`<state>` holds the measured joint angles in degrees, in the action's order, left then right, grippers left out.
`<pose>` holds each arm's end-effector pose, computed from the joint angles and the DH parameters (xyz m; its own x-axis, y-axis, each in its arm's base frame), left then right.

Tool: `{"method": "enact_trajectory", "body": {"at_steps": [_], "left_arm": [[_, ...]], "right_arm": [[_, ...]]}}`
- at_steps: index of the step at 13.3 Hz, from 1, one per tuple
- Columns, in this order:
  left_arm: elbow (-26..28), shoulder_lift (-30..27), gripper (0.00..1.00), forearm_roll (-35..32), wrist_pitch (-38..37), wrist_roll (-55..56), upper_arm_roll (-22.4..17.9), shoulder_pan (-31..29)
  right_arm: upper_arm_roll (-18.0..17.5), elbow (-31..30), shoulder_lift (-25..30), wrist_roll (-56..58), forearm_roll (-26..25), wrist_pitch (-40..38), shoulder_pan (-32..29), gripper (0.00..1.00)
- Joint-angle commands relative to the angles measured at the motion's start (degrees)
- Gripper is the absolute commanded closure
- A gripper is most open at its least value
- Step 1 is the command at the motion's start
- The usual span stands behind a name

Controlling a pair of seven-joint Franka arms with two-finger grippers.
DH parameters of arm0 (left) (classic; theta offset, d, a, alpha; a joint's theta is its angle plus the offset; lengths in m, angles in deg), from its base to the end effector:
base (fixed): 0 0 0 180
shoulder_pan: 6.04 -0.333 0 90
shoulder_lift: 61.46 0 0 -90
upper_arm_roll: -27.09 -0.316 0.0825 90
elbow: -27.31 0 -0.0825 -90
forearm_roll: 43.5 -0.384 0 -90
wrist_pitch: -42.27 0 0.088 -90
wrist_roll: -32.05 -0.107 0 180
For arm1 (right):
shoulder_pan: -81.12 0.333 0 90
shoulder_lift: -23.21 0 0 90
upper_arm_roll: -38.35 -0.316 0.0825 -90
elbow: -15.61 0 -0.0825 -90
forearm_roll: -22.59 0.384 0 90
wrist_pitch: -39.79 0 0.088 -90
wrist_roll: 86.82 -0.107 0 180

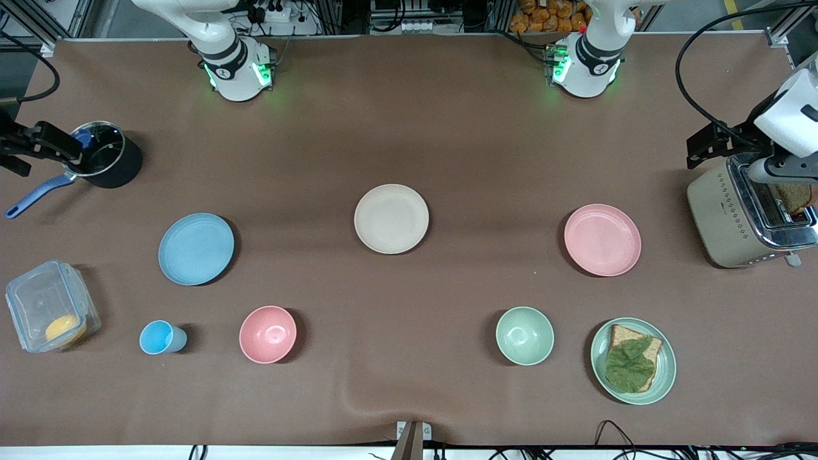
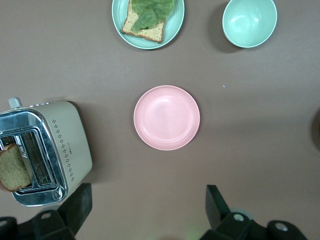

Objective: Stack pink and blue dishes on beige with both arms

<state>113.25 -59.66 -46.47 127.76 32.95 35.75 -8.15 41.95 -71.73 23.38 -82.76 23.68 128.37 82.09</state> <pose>0.5537 -0.0562 0.6338 0.9948 -0.0944 -0.0381 -0.0962 -0.9942 -0.0477 0.5511 -0.0233 0.6458 0.9993 0.0254 0.0259 0.0259 -0.9995 -0.0174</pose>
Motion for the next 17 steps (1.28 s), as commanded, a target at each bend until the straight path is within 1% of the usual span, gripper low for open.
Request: {"method": "enact_trajectory", "body": {"at_steps": [1,4,6,8,9,10,12,14,16,17], "left_arm": [[1.06,-1.97,0.00,0.42,-0.50,0.06,-0.83,0.62],[0.98,-1.54,0.00,-0.02,-0.50,0.15,-0.92,0.62],[2.72,-0.84,0.00,-0.02,-0.50,-0.46,-0.83,-0.43],[4.75,1.53,0.00,-0.02,0.72,0.24,-0.83,-1.49],[5.02,3.45,0.00,-0.02,2.03,0.41,-0.83,-2.28],[6.76,4.60,0.00,-0.02,4.22,0.41,-0.83,-2.81],[14.91,4.44,0.00,-0.02,14.82,0.41,-0.74,-5.08],[22.21,4.70,0.00,-0.02,24.06,0.41,-0.74,-5.62],[28.46,5.40,0.00,-0.02,32.59,0.41,-0.74,-6.06],[30.40,6.45,0.00,-0.02,35.76,0.41,-0.74,-6.58]], "right_arm": [[-0.17,1.48,-0.61,0.25,-0.65,-0.95,-0.18,0.00],[-0.17,1.48,-0.61,0.25,-0.65,-0.95,-0.26,0.00],[-0.17,1.48,-0.61,0.51,-0.65,-0.95,-0.18,0.00],[-0.17,1.39,-0.78,0.60,-0.65,-0.86,-0.18,0.00],[-0.26,1.48,-1.57,0.69,-0.74,-0.43,-0.52,0.00],[-0.17,1.48,-2.53,0.52,-0.82,-0.33,-0.70,0.00],[-0.17,1.48,-4.21,0.77,-0.65,0.11,-0.62,0.00],[-0.26,1.39,-4.56,0.17,0.14,-0.16,0.08,0.00],[-0.35,1.48,-9.46,0.60,1.54,0.01,2.18,0.00],[-0.35,1.57,-12.18,0.78,1.29,0.19,4.20,0.00]]}}
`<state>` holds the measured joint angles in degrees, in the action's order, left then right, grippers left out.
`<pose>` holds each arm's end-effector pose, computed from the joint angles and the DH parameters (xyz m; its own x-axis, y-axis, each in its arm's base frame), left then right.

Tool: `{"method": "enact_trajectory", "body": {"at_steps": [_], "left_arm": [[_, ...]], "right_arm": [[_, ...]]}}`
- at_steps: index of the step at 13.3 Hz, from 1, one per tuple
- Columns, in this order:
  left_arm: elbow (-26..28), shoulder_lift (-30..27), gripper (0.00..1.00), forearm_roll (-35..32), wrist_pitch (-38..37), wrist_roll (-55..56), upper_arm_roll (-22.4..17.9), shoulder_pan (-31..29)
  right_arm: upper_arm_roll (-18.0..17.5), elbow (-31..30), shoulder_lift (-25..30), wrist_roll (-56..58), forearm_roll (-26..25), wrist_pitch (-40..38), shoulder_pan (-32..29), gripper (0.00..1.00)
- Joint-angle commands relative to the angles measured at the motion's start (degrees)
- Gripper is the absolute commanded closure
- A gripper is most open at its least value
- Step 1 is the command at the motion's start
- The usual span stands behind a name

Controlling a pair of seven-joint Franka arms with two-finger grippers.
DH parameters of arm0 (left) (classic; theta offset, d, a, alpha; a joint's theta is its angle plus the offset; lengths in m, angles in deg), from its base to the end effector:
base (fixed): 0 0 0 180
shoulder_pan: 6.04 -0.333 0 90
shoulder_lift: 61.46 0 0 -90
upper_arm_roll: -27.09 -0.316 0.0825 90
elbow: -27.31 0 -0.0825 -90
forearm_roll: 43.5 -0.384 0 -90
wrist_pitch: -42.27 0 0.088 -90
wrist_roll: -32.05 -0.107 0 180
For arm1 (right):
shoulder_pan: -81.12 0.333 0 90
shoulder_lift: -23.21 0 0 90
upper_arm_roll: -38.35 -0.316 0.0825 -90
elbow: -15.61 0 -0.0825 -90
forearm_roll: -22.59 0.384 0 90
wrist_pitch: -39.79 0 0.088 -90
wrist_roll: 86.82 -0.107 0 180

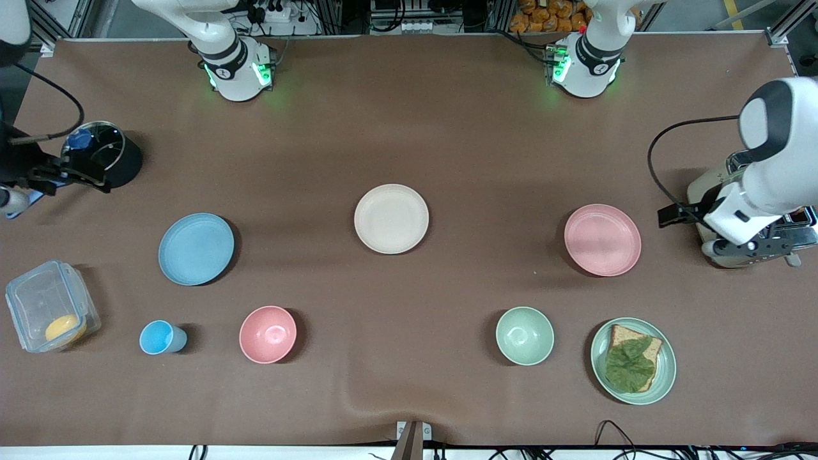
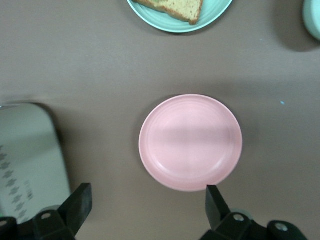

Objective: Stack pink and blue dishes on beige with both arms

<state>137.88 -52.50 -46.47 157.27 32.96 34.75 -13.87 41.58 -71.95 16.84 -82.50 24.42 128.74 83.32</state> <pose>0.5847 0.0072 0.4020 0.9970 -0.0031 -0.0772 -0.0051 -0.9997 -0.0256 0.5841 -0.0053 0.5798 0.9947 0.0578 -0.0845 0.0553 -0.9980 -0.0321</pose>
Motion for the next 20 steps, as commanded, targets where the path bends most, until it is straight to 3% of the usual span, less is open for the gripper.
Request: {"method": "enact_trajectory", "body": {"at_steps": [1,3,6,9,12,14,16,18,20], "left_arm": [[7.18,0.44,0.00,-0.01,8.81,0.32,0.26,-1.21],[9.47,3.25,0.00,-0.01,13.12,0.15,0.26,-2.70],[12.37,7.64,0.00,-0.01,19.10,0.06,0.26,-4.11],[12.38,13.00,0.00,-0.01,23.24,-1.00,0.26,-5.69],[12.29,15.83,0.01,-0.01,24.22,-1.08,0.17,-5.70],[12.20,16.27,0.14,-0.01,24.22,-1.08,0.26,-5.61],[12.12,16.62,0.30,-0.01,24.22,-1.08,0.17,-5.61],[12.03,16.62,0.45,-0.01,24.22,-1.08,0.17,-5.52],[11.94,16.62,0.66,-0.01,24.22,-1.08,0.17,-5.52]], "right_arm": [[0.11,2.66,-8.02,0.26,0.37,0.00,4.29,0.00],[0.02,3.89,-12.25,0.34,1.16,0.79,4.57,0.00],[0.28,3.38,-13.83,0.61,1.17,5.61,3.95,0.00],[0.37,-3.38,-12.71,1.74,-2.16,6.06,0.01,0.00],[0.28,-8.38,-11.30,6.75,-2.44,9.47,-6.32,0.00],[0.28,-17.06,-6.93,6.93,-2.44,15.09,-6.95,0.00],[0.37,-27.95,-2.70,6.93,-2.44,25.52,-7.21,0.00],[0.37,-31.34,-3.99,6.93,-2.44,33.37,-8.18,0.00],[0.37,-31.35,-7.33,6.85,-2.44,36.89,-9.58,0.00]]}}
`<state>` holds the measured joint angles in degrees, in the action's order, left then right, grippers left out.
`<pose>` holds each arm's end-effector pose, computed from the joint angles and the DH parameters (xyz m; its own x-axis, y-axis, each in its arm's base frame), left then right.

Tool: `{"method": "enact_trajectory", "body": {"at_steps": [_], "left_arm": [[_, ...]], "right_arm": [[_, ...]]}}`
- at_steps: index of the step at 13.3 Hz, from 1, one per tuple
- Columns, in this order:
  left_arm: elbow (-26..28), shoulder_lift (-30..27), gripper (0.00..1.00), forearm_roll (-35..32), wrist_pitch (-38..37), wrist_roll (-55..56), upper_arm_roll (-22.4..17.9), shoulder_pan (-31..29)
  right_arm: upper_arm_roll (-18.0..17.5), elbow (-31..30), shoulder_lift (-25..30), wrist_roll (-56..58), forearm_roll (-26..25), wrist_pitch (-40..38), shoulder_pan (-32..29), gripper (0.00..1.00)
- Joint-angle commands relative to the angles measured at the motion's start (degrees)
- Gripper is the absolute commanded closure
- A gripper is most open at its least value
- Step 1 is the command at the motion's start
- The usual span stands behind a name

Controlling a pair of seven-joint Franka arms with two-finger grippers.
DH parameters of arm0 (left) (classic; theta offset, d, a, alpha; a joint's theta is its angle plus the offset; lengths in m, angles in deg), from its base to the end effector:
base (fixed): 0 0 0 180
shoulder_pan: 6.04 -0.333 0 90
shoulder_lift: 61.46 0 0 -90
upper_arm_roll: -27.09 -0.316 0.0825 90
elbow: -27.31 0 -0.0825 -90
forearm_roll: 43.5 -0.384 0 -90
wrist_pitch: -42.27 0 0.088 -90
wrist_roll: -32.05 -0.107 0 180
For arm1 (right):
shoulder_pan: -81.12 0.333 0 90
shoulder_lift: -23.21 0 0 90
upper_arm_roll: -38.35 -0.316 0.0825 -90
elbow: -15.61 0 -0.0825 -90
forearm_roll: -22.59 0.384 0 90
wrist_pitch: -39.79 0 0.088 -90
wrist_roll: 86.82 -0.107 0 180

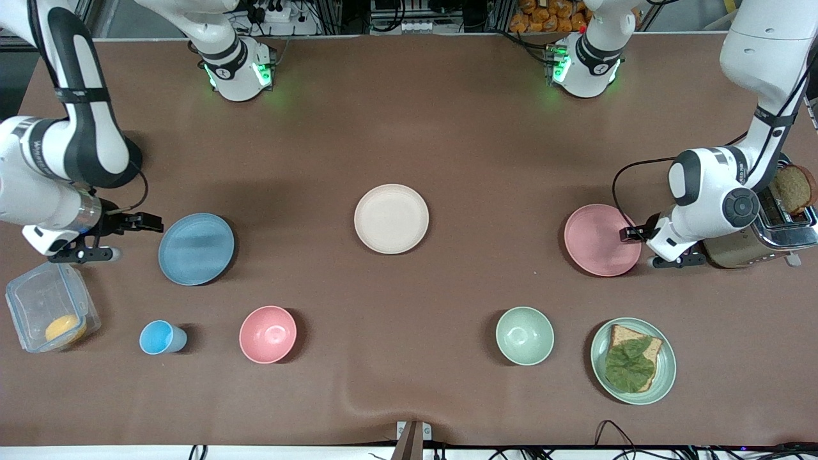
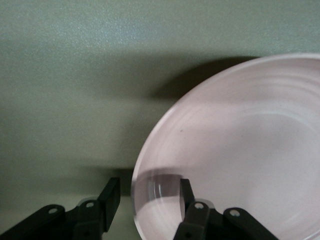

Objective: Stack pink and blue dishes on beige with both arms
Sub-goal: 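Grasp the pink plate rim with the left gripper and lift it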

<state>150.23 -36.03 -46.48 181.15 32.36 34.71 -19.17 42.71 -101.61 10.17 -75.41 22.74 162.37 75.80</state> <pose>0.5493 0.0516 0.1815 0.9851 0.0646 -0.1593 0.0700 -0.9971 0.0286 0.5630 -0.0950 0.3196 0.9906 0.0299 -0.1333 0.0287 -0.9995 -0.0114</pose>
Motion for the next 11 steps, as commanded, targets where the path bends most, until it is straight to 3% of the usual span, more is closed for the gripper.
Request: {"method": "enact_trajectory", "body": {"at_steps": [1,3,8,11], "left_arm": [[-0.41,0.23,0.75,-0.01,0.34,-0.40,0.21,-0.14],[-0.50,0.23,0.98,-0.01,0.34,-0.49,0.21,-0.05],[-0.58,-0.90,1.00,-0.01,-0.80,-0.83,0.82,0.22],[-2.77,-6.16,1.00,0.87,-9.91,-1.02,5.02,0.04]], "right_arm": [[-0.76,-1.51,-2.84,-0.25,-0.76,6.07,-3.20,0.00],[-0.84,-1.25,-7.67,-0.25,-0.41,10.64,-4.53,0.00],[-0.93,-0.99,-12.17,-0.34,2.29,12.95,-4.88,0.00],[-0.93,0.16,-14.19,-0.25,4.77,12.95,-5.49,0.00]]}}
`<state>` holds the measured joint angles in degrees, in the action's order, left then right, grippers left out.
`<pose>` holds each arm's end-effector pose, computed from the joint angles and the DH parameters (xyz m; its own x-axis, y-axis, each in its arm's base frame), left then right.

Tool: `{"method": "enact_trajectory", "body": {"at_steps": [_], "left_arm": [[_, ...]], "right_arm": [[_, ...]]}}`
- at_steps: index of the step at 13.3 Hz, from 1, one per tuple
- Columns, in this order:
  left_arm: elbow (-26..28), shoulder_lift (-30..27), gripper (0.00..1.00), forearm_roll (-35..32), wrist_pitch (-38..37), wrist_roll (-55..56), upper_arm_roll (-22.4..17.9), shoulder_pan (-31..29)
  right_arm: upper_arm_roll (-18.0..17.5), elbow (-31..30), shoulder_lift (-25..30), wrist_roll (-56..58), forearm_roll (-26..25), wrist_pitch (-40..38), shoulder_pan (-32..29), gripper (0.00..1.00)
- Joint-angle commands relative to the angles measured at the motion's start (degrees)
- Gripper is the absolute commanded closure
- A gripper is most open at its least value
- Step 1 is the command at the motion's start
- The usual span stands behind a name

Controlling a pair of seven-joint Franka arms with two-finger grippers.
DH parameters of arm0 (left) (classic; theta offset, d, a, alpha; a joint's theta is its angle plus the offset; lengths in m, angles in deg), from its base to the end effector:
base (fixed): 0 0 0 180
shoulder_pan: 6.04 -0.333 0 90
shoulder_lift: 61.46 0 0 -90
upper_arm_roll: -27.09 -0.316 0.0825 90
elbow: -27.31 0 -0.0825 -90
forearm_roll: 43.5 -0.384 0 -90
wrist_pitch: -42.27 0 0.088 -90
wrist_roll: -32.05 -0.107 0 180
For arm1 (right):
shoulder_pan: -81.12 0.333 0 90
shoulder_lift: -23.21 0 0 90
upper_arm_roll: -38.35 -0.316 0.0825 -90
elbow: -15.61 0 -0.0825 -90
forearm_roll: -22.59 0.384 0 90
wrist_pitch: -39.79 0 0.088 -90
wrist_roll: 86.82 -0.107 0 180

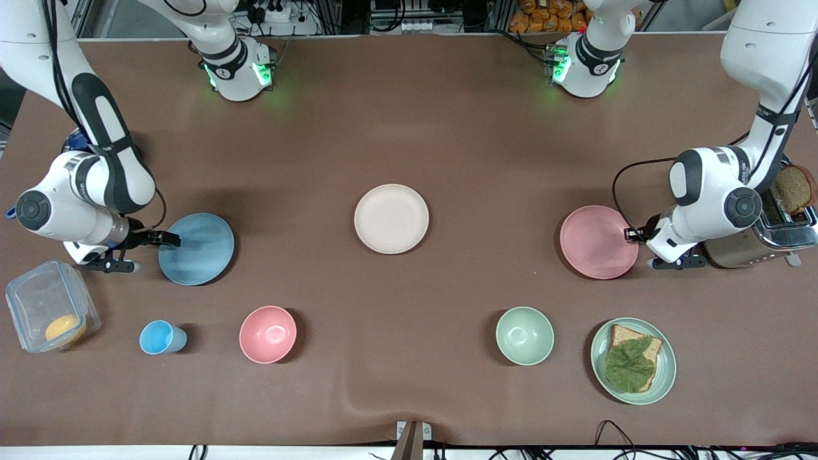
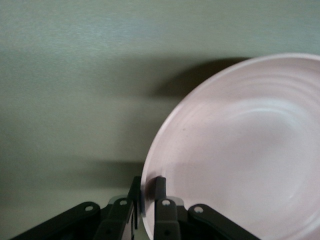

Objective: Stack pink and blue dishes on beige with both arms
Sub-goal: 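Grasp the pink plate rim with the left gripper and lift it, then carry the pink plate with the left gripper onto the beige plate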

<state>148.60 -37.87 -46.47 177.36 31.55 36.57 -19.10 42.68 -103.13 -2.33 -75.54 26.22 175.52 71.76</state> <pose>0.5586 0.0348 0.2056 0.9865 0.0188 -0.1625 0.0252 -0.9990 0.0373 0.5570 -0.1350 0.2008 0.9863 -0.0824 -0.1431 -0.0880 -0.9956 -0.0332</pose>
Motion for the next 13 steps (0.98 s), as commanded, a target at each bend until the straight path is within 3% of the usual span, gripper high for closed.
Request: {"method": "enact_trajectory", "body": {"at_steps": [1,4,6,7,8,9,13], "left_arm": [[-3.24,-5.82,1.00,0.96,-10.25,0.40,4.92,-0.12],[-11.23,-6.81,1.00,2.18,-21.94,3.21,11.59,0.23],[-13.80,-6.10,1.00,2.97,-24.79,9.43,17.30,0.58],[-14.24,-4.97,1.00,3.59,-24.45,14.86,19.94,1.37],[-15.11,-4.09,1.00,3.59,-24.18,20.22,21.18,3.38],[-16.43,-2.34,1.00,3.59,-23.83,25.49,21.28,6.62],[-18.90,3.38,1.00,3.59,-17.00,43.17,21.28,17.26]], "right_arm": [[-0.90,1.85,-2.14,-0.11,1.29,-0.20,-1.54,0.00],[-0.90,2.47,-3.81,0.06,1.29,-0.11,-2.06,0.00],[-0.90,2.64,-4.51,0.07,1.29,0.15,-2.07,0.00],[-0.90,2.73,-4.78,0.07,1.29,0.94,-2.07,0.12],[-0.90,2.73,-4.78,0.67,1.29,1.20,-1.89,0.67],[-0.90,2.65,-4.87,1.29,1.29,1.21,-1.98,0.98],[-0.90,2.65,-4.78,1.38,1.29,1.12,-1.63,1.00]]}}
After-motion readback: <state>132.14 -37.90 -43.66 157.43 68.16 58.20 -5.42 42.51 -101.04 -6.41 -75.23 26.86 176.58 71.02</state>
